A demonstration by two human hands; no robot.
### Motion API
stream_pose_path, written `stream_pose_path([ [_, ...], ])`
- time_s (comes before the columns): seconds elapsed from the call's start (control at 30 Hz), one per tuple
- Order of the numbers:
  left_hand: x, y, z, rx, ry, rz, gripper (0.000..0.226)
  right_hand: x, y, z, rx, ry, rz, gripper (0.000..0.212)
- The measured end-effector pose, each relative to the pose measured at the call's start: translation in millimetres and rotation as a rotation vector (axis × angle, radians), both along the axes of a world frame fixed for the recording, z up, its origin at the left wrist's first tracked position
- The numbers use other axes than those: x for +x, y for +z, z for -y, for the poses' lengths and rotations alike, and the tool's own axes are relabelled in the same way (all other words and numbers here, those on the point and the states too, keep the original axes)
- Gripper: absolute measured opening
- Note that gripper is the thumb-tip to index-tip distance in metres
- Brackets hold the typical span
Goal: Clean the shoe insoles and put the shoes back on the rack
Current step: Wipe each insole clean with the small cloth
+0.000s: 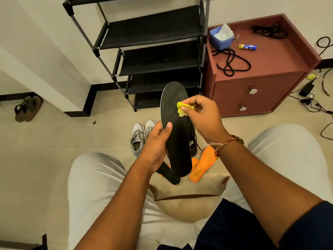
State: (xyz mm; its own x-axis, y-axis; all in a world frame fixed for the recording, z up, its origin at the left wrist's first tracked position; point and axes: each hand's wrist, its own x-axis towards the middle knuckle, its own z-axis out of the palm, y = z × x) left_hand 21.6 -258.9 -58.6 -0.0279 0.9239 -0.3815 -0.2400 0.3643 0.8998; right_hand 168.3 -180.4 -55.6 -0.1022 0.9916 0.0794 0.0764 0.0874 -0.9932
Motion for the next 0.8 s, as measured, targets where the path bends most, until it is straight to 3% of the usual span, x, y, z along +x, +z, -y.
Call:
stream_pose_path([
  [0.23,-9.1,9.1,-4.8,0.091,0.241,0.112,0.034,-22.6,-5.9,28.9,0.296,0.148,0.416,0.011],
  [0.4,-3.2,7.7,-3.1,0.093,0.193,0.114,0.037,-24.5,-6.2,28.9,0.525,-0.118,0.719,0.007],
  [0.47,-1.0,6.9,-2.7,0.088,0.164,0.081,0.037,-17.5,-5.3,19.1,0.539,-0.191,0.722,0.008],
  [0.63,4.8,3.4,0.2,0.055,0.066,0.010,0.032,-4.2,-0.3,7.2,0.477,-0.280,0.522,0.011],
  [0.8,6.2,5.0,1.0,0.117,-0.050,-0.011,0.037,-20.7,9.3,24.6,0.526,-0.131,0.409,0.011],
])
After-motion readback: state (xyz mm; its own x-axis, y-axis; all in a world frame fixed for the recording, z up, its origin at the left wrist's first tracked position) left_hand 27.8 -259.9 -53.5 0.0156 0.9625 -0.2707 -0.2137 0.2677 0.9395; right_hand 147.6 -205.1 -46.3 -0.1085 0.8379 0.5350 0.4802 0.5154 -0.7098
